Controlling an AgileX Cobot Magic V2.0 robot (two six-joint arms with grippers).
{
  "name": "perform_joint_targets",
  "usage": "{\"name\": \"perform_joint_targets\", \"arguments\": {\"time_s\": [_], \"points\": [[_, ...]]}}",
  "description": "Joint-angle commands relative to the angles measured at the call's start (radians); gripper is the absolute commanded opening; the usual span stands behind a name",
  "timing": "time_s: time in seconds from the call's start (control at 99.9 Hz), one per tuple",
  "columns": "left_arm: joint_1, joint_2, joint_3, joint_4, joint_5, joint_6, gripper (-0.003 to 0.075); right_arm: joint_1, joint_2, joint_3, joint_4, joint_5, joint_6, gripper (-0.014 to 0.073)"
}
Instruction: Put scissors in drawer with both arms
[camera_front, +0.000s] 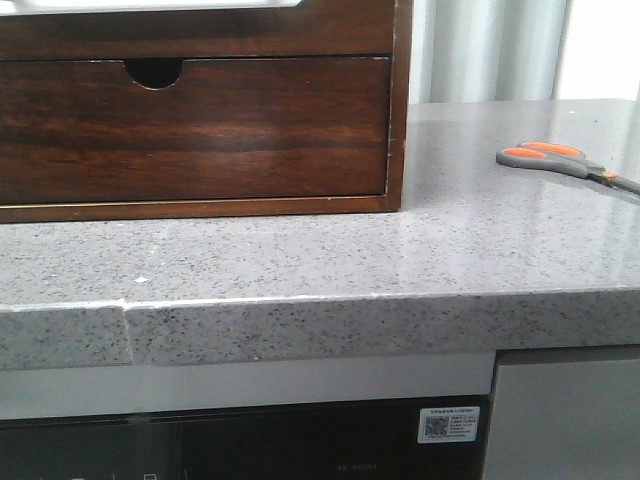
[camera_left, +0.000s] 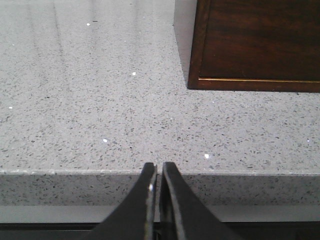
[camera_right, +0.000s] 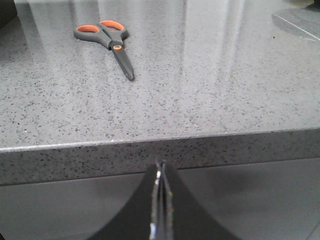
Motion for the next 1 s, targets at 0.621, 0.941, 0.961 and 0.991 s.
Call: {"name": "perform_joint_targets", "arguments": {"time_s": [0.621, 0.941, 0.961, 0.991], "points": [[0.002, -0.033, 0.019, -0.015, -0.047, -0.001, -0.0020, -0.007, -0.028, 0.031, -0.008, -0.028, -0.005, -0.0055], [0.002, -0.033, 0.019, -0.013, -0.115, -0.001, -0.0020, -0.007, -0.028, 0.031, -0.008, -0.028, -0.005, -0.0055], [0.002, -0.033, 0.019, -0.013, -0.117, -0.001, -0.0019, -0.007, -0.028, 0.031, -0.011, -0.028, -0.005, -0.0055], [0.002, -0.033, 0.019, -0.013, -0.117, -0.001, -0.0020, -0.007, -0.028, 0.031, -0.013, -0.028, -0.005, -0.0055]]}}
